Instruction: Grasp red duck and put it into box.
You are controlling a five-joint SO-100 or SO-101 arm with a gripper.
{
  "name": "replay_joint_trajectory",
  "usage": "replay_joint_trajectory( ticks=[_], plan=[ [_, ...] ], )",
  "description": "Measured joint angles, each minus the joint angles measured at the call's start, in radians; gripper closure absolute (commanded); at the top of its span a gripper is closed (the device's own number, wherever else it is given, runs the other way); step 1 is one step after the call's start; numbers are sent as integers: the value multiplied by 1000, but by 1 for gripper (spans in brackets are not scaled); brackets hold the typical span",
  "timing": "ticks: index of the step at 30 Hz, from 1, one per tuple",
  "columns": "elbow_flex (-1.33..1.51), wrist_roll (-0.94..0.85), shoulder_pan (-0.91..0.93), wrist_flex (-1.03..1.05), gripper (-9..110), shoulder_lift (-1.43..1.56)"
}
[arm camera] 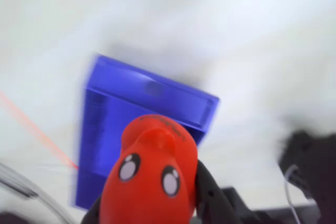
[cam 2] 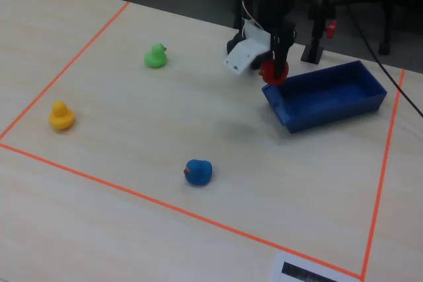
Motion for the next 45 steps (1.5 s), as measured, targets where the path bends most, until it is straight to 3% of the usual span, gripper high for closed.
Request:
replay_joint_trajectory(
  ticks=[10,26,34,35,39,45],
  plan=[
    [98,12,-206,-17,101,0],
    [-179,-92,-489,72,101,-150],
    [-137,-103,-502,-130,101,-268],
    [-118,-107,-503,-153,99,-278],
    [-32,-152,-472,-199,72,-281],
    [18,-227,-403,-178,65,-219]
  ],
)
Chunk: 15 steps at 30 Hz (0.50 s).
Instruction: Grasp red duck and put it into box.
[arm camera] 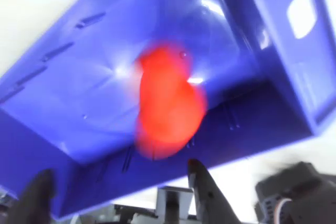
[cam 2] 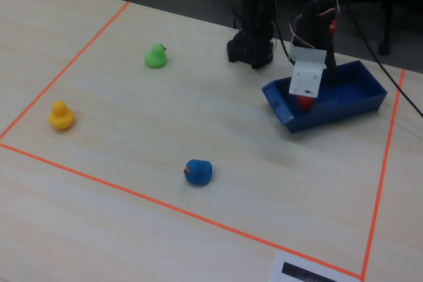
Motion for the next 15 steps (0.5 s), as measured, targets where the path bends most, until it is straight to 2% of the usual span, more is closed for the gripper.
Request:
replay_joint_trajectory(
  ticks=[2,4,7,10,15],
  plan=[
    [-34,-9,40,44,75,25],
    [-112,-40,117,89,100,55],
    [-190,-112,316,71,101,123],
    [-126,-252,592,-60,101,224],
    [420,-515,934,-440,101,446]
  ],
)
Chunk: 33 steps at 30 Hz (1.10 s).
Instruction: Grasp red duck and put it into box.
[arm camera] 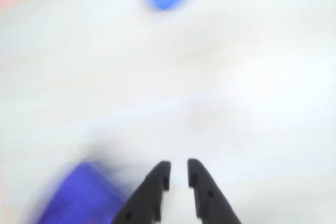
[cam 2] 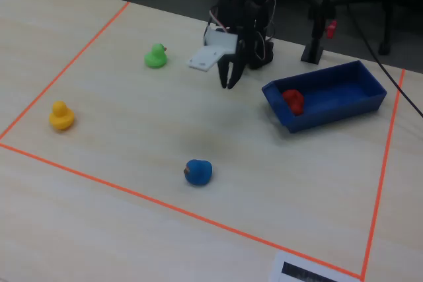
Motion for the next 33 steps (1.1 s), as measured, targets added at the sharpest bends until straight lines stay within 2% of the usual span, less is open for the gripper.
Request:
replay_joint_trajectory(
  ticks=[5,11,20,33],
  plan=[
    [503,-130,78,-101,101,290],
    [739,-184,127,-14,101,661],
    [752,-204,164,351,101,940],
    [750,-201,187,359,101,942]
  ],
)
